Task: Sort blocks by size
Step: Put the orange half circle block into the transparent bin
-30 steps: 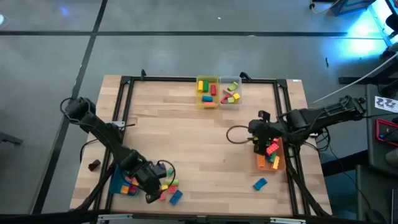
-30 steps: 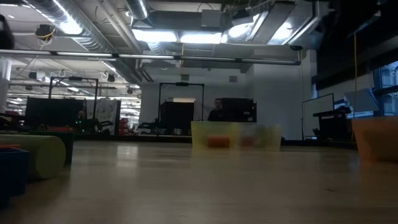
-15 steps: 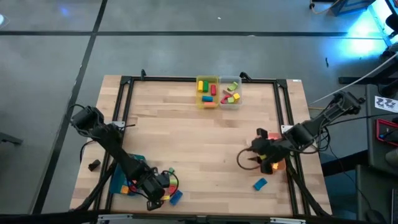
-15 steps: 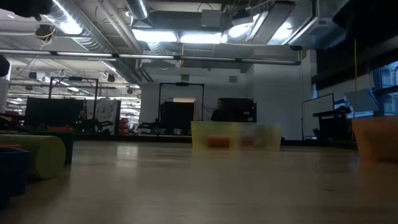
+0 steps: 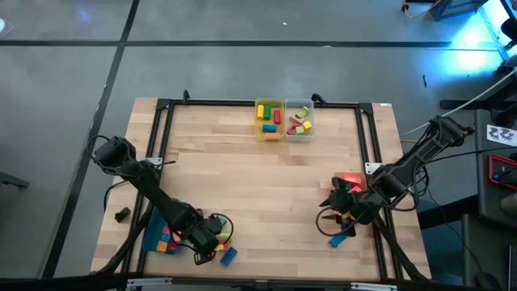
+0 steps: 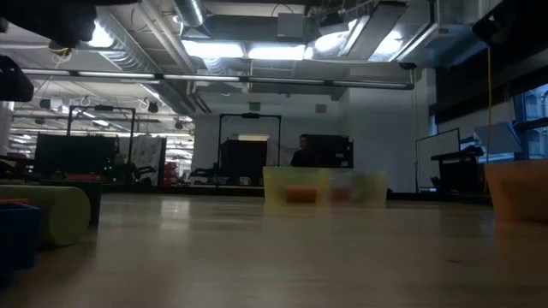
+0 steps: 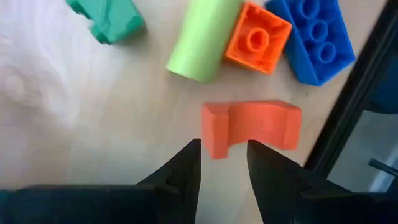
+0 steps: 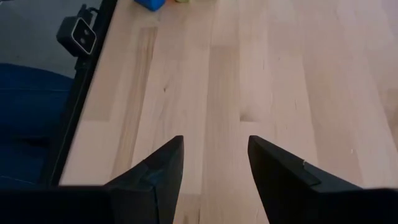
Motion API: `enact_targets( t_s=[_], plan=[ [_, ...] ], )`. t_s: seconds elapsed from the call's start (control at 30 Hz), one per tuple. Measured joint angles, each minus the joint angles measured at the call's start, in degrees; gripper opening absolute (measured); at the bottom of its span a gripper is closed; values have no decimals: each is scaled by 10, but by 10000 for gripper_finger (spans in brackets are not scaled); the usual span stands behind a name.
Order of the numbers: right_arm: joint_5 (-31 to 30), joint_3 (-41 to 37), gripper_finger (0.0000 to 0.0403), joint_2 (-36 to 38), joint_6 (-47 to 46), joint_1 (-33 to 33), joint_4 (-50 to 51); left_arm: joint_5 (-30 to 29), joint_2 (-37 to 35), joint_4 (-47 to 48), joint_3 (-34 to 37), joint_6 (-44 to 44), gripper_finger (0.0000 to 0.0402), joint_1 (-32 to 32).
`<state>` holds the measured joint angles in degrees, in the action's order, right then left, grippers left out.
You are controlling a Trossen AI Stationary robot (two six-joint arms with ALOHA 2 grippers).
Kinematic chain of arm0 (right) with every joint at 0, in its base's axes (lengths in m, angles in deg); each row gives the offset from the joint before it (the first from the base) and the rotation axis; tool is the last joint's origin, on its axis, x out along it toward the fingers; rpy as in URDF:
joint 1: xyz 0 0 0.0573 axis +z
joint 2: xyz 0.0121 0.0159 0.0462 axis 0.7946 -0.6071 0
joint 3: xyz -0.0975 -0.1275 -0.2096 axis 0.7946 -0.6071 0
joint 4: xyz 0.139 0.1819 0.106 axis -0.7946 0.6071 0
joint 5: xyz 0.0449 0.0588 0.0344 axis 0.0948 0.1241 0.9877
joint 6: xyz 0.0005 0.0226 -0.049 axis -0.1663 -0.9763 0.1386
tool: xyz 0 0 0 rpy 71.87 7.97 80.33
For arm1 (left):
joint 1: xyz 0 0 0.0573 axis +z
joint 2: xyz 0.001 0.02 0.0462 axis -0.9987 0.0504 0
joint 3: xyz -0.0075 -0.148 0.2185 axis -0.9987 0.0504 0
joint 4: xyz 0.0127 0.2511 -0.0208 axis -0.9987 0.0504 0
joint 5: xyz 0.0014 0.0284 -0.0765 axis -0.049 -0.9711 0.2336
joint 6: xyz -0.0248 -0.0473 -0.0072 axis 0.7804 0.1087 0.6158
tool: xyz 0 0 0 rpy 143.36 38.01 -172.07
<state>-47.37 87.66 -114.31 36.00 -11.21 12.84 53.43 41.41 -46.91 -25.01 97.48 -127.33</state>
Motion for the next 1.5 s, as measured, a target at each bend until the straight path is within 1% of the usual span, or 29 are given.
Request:
enact_targets(
  t_s=[0.23, 0.8, 0.9, 1.07, 1.2, 1.4, 1.5],
  plan=[
    [0, -19, 182, 0, 0, 0, -3, -5, 13, -2, -1, 3, 114, -1],
    [0, -19, 182, 0, 0, 0, -4, -2, 69, -32, -2, -5, 112, -3],
    [0, -19, 182, 0, 0, 0, -3, 0, 70, -32, -3, -7, 92, -3],
    [0, -19, 182, 0, 0, -1, -3, 8, 69, -35, -3, -8, 32, -3],
    [0, -19, 182, 0, 0, -1, -3, 28, 67, -36, -3, -3, 29, 6],
    [0, -19, 182, 0, 0, -1, -3, 26, 39, -28, -1, -4, 29, 28],
    [0, -19, 182, 0, 1, -1, -3, 27, 15, -35, -2, -19, 29, 42]
  ],
)
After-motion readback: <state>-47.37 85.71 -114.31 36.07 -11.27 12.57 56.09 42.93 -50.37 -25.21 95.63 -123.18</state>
